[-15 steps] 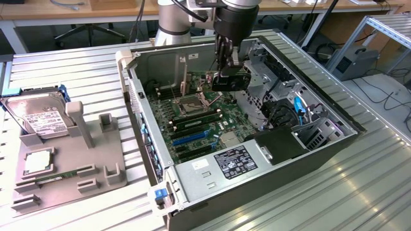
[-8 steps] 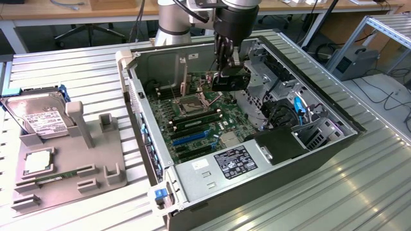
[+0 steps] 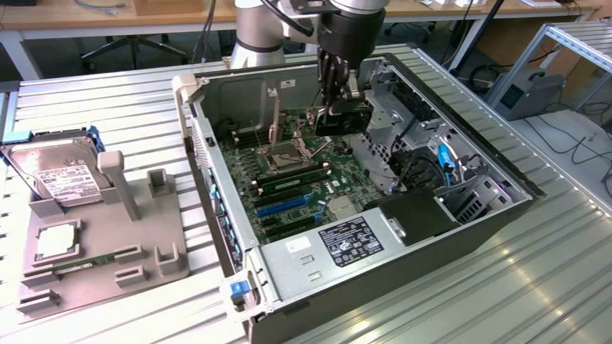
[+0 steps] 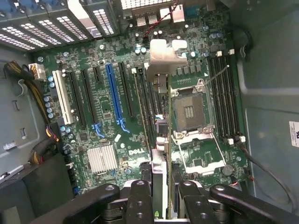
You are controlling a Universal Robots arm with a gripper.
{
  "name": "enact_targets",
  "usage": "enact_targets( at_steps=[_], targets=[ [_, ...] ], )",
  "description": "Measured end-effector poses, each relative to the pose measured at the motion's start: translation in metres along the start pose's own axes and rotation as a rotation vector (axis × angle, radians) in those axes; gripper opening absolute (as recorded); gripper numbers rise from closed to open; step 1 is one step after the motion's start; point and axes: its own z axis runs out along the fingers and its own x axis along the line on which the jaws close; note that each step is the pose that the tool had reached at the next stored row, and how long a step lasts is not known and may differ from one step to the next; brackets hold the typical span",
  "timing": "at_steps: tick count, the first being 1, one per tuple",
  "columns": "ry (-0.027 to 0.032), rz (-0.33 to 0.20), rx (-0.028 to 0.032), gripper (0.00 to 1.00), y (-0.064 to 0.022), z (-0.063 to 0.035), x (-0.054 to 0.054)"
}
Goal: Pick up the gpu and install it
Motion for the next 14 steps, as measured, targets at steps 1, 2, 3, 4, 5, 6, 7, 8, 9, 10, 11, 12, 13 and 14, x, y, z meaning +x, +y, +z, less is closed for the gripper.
enact_targets(
  at_steps=[1,2,3,4,5,6,7,8,9,10,11,12,13,14],
  targets=[
    [-0.0003,-0.009,-0.0003,0.27,0.0000,0.0001,0.0000],
    [-0.0006,-0.015,-0.0004,0.27,0.0000,0.0002,0.0000],
    [-0.0010,-0.023,-0.0006,0.27,0.0000,0.0003,0.0000],
    [-0.0012,-0.031,-0.0009,0.27,0.0000,0.0003,0.0000],
    [-0.0014,-0.036,-0.0010,0.27,0.0000,0.0004,0.0000],
    [-0.0016,-0.041,-0.0012,0.27,0.0000,0.0004,0.0000],
    [-0.0019,-0.047,-0.0013,0.27,0.0000,0.0005,0.0000],
    [-0.0020,-0.053,-0.0015,0.27,0.0000,0.0005,0.0000],
    [-0.0023,-0.058,-0.0016,0.27,0.0000,0.0005,0.0000],
    [-0.0026,-0.065,-0.0018,0.27,0.0000,0.0006,0.0000],
    [-0.0027,-0.071,-0.0020,0.27,0.0000,0.0006,0.0000],
    [-0.0030,-0.076,-0.0021,0.27,0.0000,0.0007,0.0000],
    [-0.0031,-0.081,-0.0022,0.27,0.0000,0.0007,0.0000],
    [-0.0033,-0.086,-0.0024,0.27,0.0000,0.0007,0.0000]
  ],
)
